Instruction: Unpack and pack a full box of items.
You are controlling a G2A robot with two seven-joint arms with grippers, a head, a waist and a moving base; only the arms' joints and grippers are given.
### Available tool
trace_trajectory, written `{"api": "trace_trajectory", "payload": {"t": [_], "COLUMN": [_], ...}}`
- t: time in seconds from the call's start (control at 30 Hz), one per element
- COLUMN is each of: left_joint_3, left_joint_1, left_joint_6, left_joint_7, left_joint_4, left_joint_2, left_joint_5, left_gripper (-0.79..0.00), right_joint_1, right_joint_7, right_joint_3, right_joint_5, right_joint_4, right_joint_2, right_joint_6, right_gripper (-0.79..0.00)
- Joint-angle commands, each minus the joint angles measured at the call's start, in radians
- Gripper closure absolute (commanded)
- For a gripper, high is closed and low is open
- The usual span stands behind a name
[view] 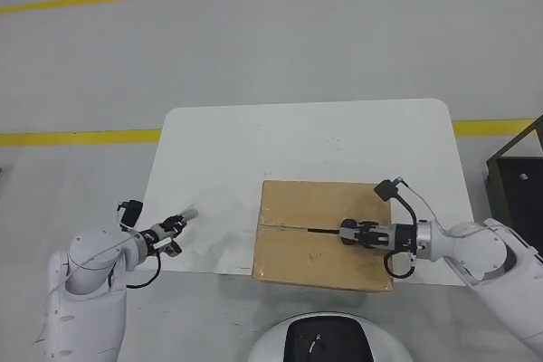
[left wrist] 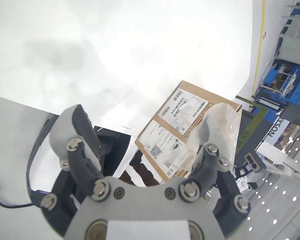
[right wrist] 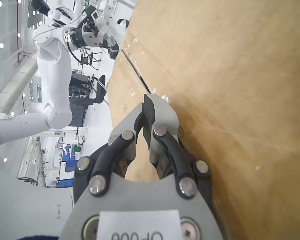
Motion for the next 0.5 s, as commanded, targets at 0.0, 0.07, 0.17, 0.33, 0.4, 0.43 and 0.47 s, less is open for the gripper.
{"api": "trace_trajectory", "payload": {"t": [0.0,0.07,0.17,0.33,0.4,0.43,0.47], "left_joint_3": [0.004,0.007,0.006,0.017,0.024,0.027,0.028], "left_joint_1": [0.005,0.005,-0.003,-0.016,-0.02,-0.023,-0.026], "left_joint_6": [-0.02,-0.038,-0.05,-0.022,-0.009,-0.003,0.003], "left_joint_7": [-0.02,-0.038,-0.049,-0.022,-0.009,-0.003,0.003], "left_joint_4": [-0.006,-0.01,-0.02,-0.019,-0.017,-0.014,-0.009], "left_joint_2": [0.013,0.026,0.042,0.057,0.063,0.066,0.069], "left_joint_5": [0.009,0.016,0.029,-0.018,-0.025,-0.032,-0.041], "left_gripper": [-0.785,-0.785,-0.785,-0.785,-0.785,-0.785,-0.785], "right_joint_1": [0.0,0.0,0.0,0.001,0.002,0.003,0.004], "right_joint_7": [0.0,0.0,0.001,-0.004,-0.005,-0.007,-0.007], "right_joint_3": [0.001,0.001,0.001,0.003,0.003,0.005,0.006], "right_joint_5": [-0.002,-0.002,-0.003,-0.009,-0.009,-0.01,-0.011], "right_joint_4": [0.002,0.005,0.008,0.014,0.016,0.017,0.018], "right_joint_2": [0.0,0.0,-0.001,-0.001,-0.002,-0.002,-0.002], "right_joint_6": [0.0,-0.001,0.001,0.003,0.004,0.005,0.005], "right_gripper": [0.0,0.0,0.0,0.0,0.0,0.0,0.0]}}
